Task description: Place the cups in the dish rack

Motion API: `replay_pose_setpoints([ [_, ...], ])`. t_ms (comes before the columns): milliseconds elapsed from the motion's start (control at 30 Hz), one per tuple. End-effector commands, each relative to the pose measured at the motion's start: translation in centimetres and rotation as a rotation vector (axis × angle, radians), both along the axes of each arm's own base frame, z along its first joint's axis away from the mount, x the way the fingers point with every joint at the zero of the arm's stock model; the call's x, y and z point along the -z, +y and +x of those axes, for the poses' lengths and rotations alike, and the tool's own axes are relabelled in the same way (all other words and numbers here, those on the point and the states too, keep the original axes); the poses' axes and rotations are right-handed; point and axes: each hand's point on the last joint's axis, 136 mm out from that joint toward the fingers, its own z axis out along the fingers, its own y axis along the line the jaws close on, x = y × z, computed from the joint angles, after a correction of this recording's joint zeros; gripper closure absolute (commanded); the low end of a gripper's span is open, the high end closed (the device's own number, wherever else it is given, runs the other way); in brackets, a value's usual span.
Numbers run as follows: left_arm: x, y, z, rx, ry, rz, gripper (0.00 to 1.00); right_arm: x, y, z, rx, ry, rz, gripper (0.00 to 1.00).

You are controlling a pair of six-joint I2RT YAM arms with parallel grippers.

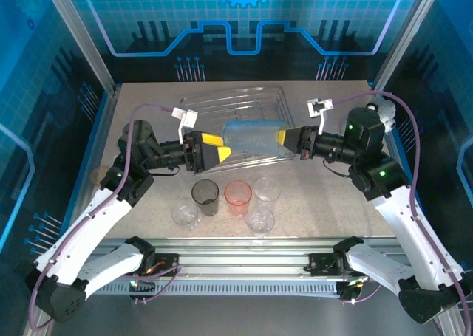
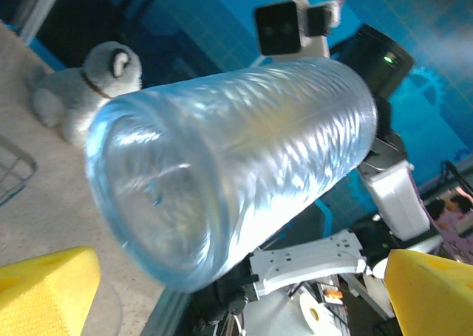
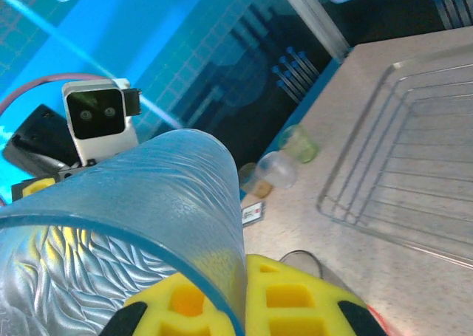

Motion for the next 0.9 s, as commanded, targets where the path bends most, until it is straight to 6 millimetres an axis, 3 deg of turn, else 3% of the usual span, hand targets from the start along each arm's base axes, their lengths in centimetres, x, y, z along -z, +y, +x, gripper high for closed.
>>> replay_pose_setpoints([
  [0,-2.0,-0.4,-0.8,0.048,-0.081,-0.040,0.01,-3.8,1.3,-2.5,-0.148,-0.093,0.110,1.00],
  [300,-1.5,-0.6,0.6,0.002,-0.064,-0.021,0.01,-3.9,3.0,-3.8,-0.242,-0.083,0.103,1.00],
  [500,-2.0,-0.9,0.4,0.030,-0.054,-0.051,0.04,-2.7,4.2,-3.0,-0.265,-0.052,0.089,1.00],
  [833,-0.7,-1.3,0.0,0.040,-0.025,-0.024,0.62,-2.0,5.1,-1.5,-0.263,-0.026,0.087,0.99],
  [867,-0.5,-1.2,0.1,0.029,-0.025,-0.019,0.68,-1.9,5.2,-1.3,-0.262,-0.021,0.079,0.87],
])
